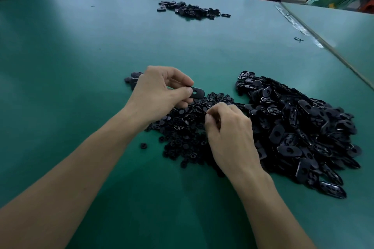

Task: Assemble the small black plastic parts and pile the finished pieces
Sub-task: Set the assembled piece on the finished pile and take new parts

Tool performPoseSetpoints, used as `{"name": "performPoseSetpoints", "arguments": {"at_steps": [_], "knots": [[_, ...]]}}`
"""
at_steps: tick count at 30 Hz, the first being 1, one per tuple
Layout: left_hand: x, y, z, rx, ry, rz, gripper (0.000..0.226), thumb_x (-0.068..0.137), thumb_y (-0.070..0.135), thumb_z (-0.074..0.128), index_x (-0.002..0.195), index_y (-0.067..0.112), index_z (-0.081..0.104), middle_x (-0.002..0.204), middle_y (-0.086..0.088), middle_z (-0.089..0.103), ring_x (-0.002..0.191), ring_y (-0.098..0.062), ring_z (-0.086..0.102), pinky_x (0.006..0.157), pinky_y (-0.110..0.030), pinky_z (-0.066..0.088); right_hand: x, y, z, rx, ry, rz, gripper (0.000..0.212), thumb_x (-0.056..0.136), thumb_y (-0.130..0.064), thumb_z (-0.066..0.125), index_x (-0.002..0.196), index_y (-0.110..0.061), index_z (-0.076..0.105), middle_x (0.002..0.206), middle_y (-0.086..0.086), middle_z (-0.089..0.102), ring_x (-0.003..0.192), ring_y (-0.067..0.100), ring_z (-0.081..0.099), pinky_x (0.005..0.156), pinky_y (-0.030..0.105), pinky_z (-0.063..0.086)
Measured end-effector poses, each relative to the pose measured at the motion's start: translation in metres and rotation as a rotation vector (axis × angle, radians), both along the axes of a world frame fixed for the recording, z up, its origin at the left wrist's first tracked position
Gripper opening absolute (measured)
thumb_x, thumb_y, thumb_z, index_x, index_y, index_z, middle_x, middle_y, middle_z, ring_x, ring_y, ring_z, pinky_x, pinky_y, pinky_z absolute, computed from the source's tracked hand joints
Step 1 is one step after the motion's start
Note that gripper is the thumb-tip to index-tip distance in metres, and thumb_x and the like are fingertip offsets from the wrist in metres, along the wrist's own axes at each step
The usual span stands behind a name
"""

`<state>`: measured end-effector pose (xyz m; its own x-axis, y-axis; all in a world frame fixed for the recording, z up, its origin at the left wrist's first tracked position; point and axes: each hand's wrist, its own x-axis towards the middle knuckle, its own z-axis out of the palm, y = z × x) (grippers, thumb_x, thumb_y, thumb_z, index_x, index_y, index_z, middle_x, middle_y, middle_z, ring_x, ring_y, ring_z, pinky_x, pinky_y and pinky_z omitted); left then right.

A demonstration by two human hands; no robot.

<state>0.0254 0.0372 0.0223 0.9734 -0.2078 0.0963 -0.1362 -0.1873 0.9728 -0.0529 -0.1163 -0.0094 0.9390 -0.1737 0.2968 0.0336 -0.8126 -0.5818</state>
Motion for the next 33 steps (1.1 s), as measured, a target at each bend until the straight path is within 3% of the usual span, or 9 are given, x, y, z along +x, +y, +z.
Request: {"name": "performPoseSetpoints", "arguments": {"at_steps": [5,8,10,15,19,23,28,33], "knots": [[-0.002,0.0,-0.003,0.052,0.049,-0.047,0.012,0.084,-0.003,0.074,0.087,0.008,0.072,0.073,-0.007,0.076,0.074,-0.024,0.077,0.07,-0.031,0.063,-0.004,-0.003,0.005,0.282,-0.097,0.006,0.023,0.092,-0.014,0.062,0.072,-0.021,0.054,0.06,-0.006,0.056,0.057,0.007,0.05,0.053,0.012,0.037],[-0.004,-0.002,-0.003,0.054,0.079,-0.078,0.011,0.083,-0.004,0.075,0.088,0.006,0.072,0.075,-0.01,0.076,0.074,-0.022,0.077,0.069,-0.03,0.063,-0.006,-0.003,0.007,0.387,-0.143,0.001,0.025,0.085,-0.013,0.068,0.065,-0.02,0.053,0.062,-0.004,0.06,0.047,0.003,0.045,0.048,0.01,0.034],[-0.005,-0.002,-0.002,0.041,0.097,-0.099,0.012,0.084,-0.005,0.075,0.087,0.006,0.072,0.074,-0.01,0.076,0.074,-0.021,0.077,0.067,-0.027,0.062,-0.005,-0.003,0.006,0.425,-0.151,-0.001,0.023,0.082,-0.013,0.069,0.067,-0.022,0.055,0.063,-0.007,0.062,0.048,0.002,0.048,0.049,0.01,0.036],[-0.006,-0.003,-0.001,0.016,0.138,-0.124,0.014,0.083,-0.007,0.074,0.087,0.006,0.071,0.07,-0.007,0.075,0.069,-0.017,0.075,0.063,-0.021,0.059,-0.002,-0.008,0.004,0.524,-0.112,0.026,0.021,0.086,-0.012,0.07,0.094,-0.031,0.07,0.076,-0.017,0.071,0.062,0.002,0.065,0.06,0.013,0.048],[-0.007,-0.003,-0.001,0.061,0.12,-0.133,0.018,0.08,-0.01,0.074,0.086,0.007,0.072,0.07,-0.009,0.075,0.069,-0.021,0.074,0.067,-0.027,0.062,-0.001,-0.011,0.002,0.543,-0.115,0.038,0.019,0.088,-0.012,0.073,0.085,-0.031,0.074,0.076,-0.014,0.074,0.071,0.006,0.071,0.07,0.019,0.054],[-0.011,-0.006,0.001,0.058,0.132,-0.151,0.018,0.08,-0.012,0.072,0.085,0.006,0.072,0.07,-0.011,0.074,0.068,-0.02,0.074,0.063,-0.026,0.061,0.0,-0.013,0.002,0.59,-0.146,0.047,0.013,0.086,-0.012,0.077,0.087,-0.026,0.078,0.077,-0.009,0.072,0.069,0.004,0.064,0.069,0.016,0.048],[-0.014,-0.008,0.003,0.051,0.138,-0.169,0.016,0.081,-0.011,0.073,0.086,0.004,0.072,0.07,-0.011,0.074,0.068,-0.018,0.074,0.062,-0.023,0.059,0.001,-0.013,0.001,0.682,-0.12,0.049,0.013,0.087,-0.009,0.075,0.088,-0.022,0.079,0.077,-0.004,0.075,0.072,0.009,0.069,0.07,0.026,0.056],[-0.013,-0.009,0.001,0.089,0.1,-0.171,0.019,0.079,-0.008,0.076,0.083,0.01,0.074,0.075,-0.015,0.075,0.074,-0.03,0.075,0.073,-0.035,0.064,0.003,-0.014,-0.003,0.679,-0.098,0.038,0.012,0.085,-0.012,0.076,0.084,-0.024,0.073,0.076,-0.008,0.075,0.071,0.008,0.071,0.069,0.024,0.053]]}}
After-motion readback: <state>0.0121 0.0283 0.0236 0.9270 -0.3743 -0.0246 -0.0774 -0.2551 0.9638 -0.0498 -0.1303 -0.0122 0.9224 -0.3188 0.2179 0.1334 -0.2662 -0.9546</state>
